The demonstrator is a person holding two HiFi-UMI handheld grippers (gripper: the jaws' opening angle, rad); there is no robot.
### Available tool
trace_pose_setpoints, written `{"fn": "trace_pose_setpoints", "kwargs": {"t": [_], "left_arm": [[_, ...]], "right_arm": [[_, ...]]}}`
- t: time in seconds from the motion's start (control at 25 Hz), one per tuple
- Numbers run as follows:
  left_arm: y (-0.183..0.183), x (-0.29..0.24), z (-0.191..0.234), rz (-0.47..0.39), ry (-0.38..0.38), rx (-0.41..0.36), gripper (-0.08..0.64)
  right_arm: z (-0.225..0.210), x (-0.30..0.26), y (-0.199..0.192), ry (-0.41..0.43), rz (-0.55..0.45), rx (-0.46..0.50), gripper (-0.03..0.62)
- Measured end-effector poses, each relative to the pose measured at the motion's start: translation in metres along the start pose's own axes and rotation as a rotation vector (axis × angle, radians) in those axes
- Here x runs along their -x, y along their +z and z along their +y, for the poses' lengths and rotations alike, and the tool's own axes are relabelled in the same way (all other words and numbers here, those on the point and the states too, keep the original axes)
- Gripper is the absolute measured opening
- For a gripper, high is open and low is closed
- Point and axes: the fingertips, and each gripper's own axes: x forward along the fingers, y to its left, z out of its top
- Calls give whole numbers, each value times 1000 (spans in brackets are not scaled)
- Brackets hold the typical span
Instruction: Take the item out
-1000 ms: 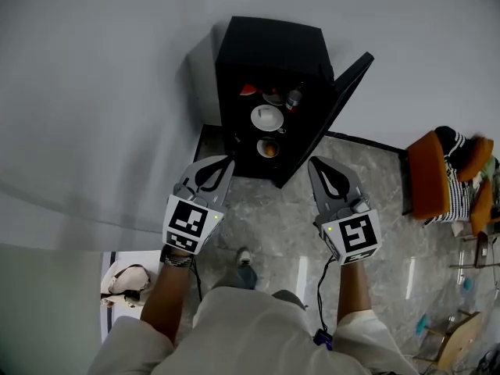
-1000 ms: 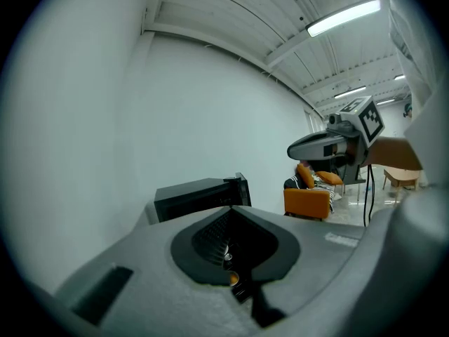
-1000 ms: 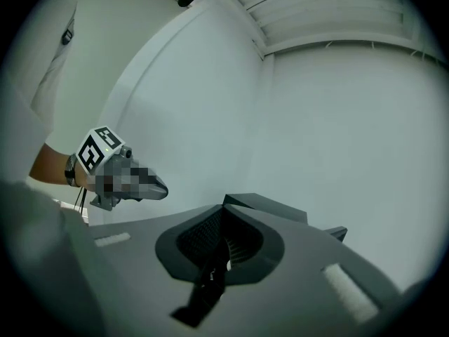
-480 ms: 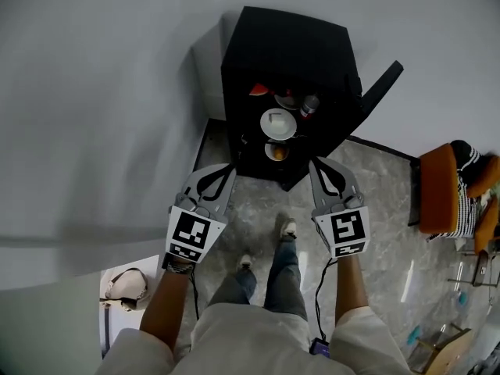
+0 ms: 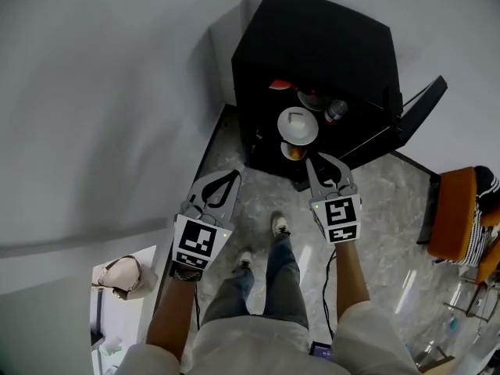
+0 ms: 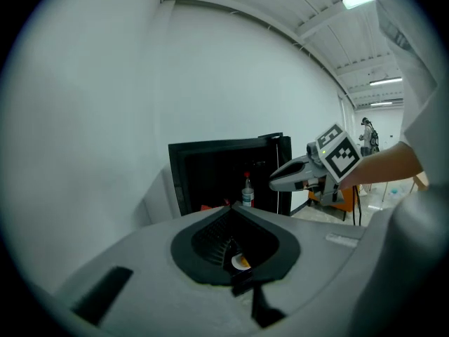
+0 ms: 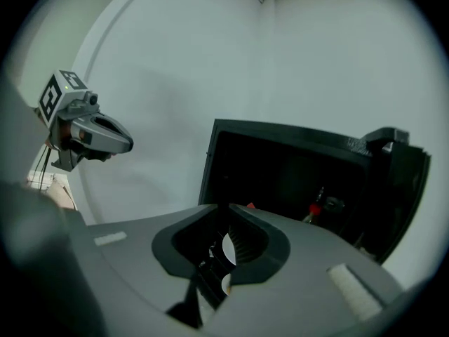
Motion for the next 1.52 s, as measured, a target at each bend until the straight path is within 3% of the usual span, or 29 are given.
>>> {"fn": "trace_pose_setpoints", "kwargs": {"t": [0.16, 0.32, 0.76, 1.0, 1.16, 1.52], "left_arm": [[-24, -18, 7, 37, 33, 49, 6], [-44, -38, 7, 76, 29, 46, 6], [-88, -67, 13, 139, 48, 101, 6], [-112, -70, 14, 158, 43, 136, 6], [-128, -70, 14, 183, 44, 147, 6], [-149, -74, 13, 218, 42, 164, 6]], "right_arm": [[-9, -40, -33, 47, 52, -19, 67], [-16, -71, -60, 67, 92, -21, 84], [-12, -138, -128, 119, 223, 94, 125], [-17, -169, -163, 106, 290, 181, 157], [-21, -185, -182, 93, 331, 293, 192], [-21, -204, -199, 45, 374, 509, 203]]}}
